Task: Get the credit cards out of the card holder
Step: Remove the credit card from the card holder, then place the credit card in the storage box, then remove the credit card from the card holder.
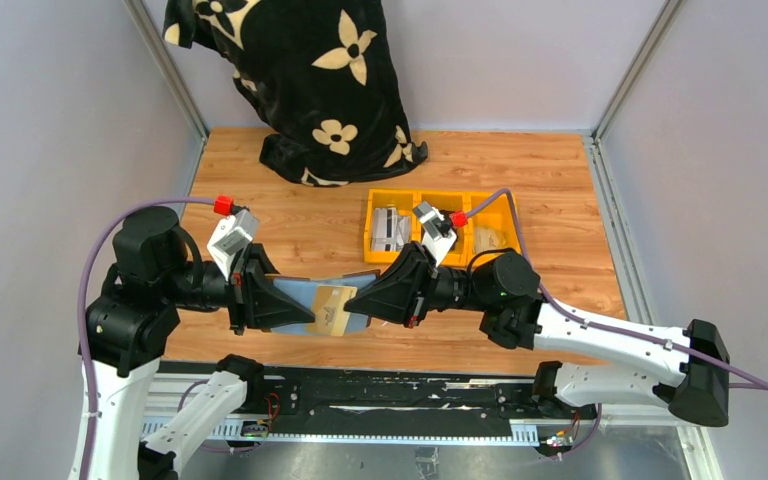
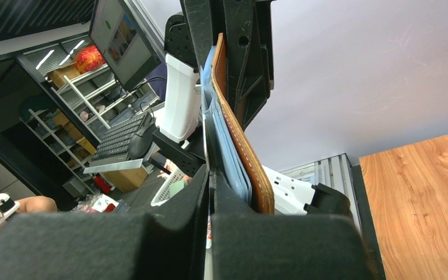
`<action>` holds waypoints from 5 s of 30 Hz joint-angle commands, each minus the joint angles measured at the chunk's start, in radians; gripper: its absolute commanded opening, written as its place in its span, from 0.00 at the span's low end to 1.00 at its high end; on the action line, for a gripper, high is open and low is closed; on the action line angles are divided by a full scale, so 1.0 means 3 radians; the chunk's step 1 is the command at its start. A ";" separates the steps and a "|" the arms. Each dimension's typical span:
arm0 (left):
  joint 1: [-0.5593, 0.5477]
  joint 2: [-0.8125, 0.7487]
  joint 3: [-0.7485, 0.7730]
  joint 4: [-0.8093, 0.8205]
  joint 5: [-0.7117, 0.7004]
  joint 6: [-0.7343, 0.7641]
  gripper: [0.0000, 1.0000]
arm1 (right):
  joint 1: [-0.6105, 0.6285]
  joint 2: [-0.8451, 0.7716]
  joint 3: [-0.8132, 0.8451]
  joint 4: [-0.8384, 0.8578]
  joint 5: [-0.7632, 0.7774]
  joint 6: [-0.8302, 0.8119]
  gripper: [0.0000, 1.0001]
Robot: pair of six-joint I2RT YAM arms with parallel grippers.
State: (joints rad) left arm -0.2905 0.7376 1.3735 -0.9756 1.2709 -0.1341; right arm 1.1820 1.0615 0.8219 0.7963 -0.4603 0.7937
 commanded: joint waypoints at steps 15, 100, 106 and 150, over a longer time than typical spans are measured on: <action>-0.0013 -0.0043 0.0038 0.0056 -0.0225 -0.0084 0.00 | -0.0030 0.0294 0.0330 0.0015 -0.0117 0.0005 0.19; -0.0013 -0.0062 -0.0063 -0.0854 -0.1311 0.1579 0.00 | -0.3734 0.2123 0.1560 -0.4442 0.0065 -0.2039 0.00; -0.0013 -0.0055 0.0008 -0.0856 -0.1110 0.1605 0.00 | -0.3734 0.2120 0.1385 -0.4343 0.0208 -0.1972 0.07; 0.0058 -0.1103 -0.0339 -0.0862 -0.0898 0.4495 0.00 | 0.0976 0.0197 0.0979 -0.2203 0.1277 -0.3140 0.63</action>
State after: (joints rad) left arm -0.2871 0.4297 1.2911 -1.2438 0.9977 1.1114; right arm 1.4342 1.1286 1.1023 0.0605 -0.2573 -0.0574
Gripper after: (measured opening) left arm 0.080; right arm 0.703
